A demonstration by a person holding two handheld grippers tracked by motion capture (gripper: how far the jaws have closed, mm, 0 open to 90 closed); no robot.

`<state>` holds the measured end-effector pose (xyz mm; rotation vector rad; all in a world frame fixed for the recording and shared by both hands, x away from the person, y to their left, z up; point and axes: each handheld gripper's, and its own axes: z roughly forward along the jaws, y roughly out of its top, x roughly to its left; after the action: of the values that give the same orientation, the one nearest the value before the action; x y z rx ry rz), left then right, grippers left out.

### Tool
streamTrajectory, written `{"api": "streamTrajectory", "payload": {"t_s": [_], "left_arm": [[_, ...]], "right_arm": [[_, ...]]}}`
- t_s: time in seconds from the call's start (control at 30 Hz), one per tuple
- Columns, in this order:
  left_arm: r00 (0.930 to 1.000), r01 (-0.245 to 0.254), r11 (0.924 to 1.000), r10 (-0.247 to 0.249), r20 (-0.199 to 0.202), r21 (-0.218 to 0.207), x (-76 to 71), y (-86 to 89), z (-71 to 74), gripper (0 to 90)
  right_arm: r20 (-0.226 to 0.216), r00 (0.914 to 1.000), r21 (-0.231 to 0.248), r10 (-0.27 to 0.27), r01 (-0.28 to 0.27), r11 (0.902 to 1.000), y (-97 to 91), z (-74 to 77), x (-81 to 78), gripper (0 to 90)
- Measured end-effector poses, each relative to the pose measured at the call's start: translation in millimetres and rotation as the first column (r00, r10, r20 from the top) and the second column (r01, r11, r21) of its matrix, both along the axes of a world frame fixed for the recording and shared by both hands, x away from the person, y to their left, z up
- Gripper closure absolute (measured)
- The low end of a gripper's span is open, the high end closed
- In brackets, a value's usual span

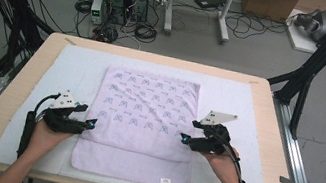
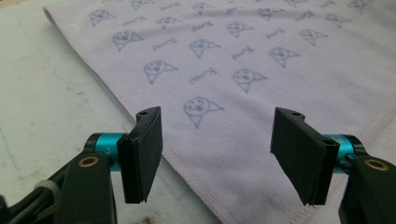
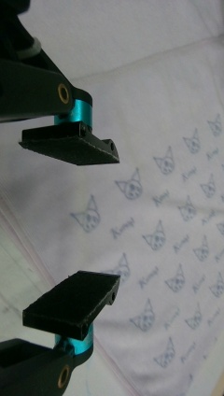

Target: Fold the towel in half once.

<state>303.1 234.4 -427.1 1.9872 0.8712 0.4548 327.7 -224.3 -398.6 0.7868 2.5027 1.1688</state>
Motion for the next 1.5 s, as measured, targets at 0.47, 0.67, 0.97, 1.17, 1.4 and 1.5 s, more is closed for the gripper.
{"api": "streamTrajectory", "payload": {"t_s": [0.47,0.67,0.97,1.17,1.4,1.5], "left_arm": [[0.9961,0.084,0.9932,-0.081,-0.036,0.081,-16.6,-1.0,-21.0,57.7],[0.9928,0.119,0.9889,-0.117,-0.028,0.089,-17.2,-1.1,-22.1,76.6],[0.9928,0.117,0.9894,-0.114,-0.037,0.087,-16.3,-1.3,-14.4,87.2],[0.9935,0.113,0.9913,-0.113,-0.006,0.066,-19.5,2.5,9.2,87.3],[0.992,0.123,0.9911,-0.124,0.021,0.051,-44.9,5.6,31.9,87.4],[0.983,0.183,0.9825,-0.183,0.012,0.037,-70.8,7.5,30.9,86.3]], "right_arm": [[-0.043,0.9982,-0.036,0.042,-0.043,0.9984,-1.6,-34.5,-23.3,51.2],[-0.064,0.9958,-0.032,0.065,-0.067,0.9972,-0.2,-45.0,-22.7,68.4],[-0.081,0.9931,-0.022,0.085,-0.087,0.996,0.5,-40.6,-19.7,86.7],[-0.063,0.9941,0.036,0.088,-0.086,0.9957,-7.3,-21.1,-16.9,87.0],[-0.005,0.9897,0.099,0.143,-0.142,0.985,-19.3,17.0,-31.5,87.1],[0.007,0.9797,0.114,0.2,-0.2,0.9732,-26.3,26.7,-50.7,86.3]]}}
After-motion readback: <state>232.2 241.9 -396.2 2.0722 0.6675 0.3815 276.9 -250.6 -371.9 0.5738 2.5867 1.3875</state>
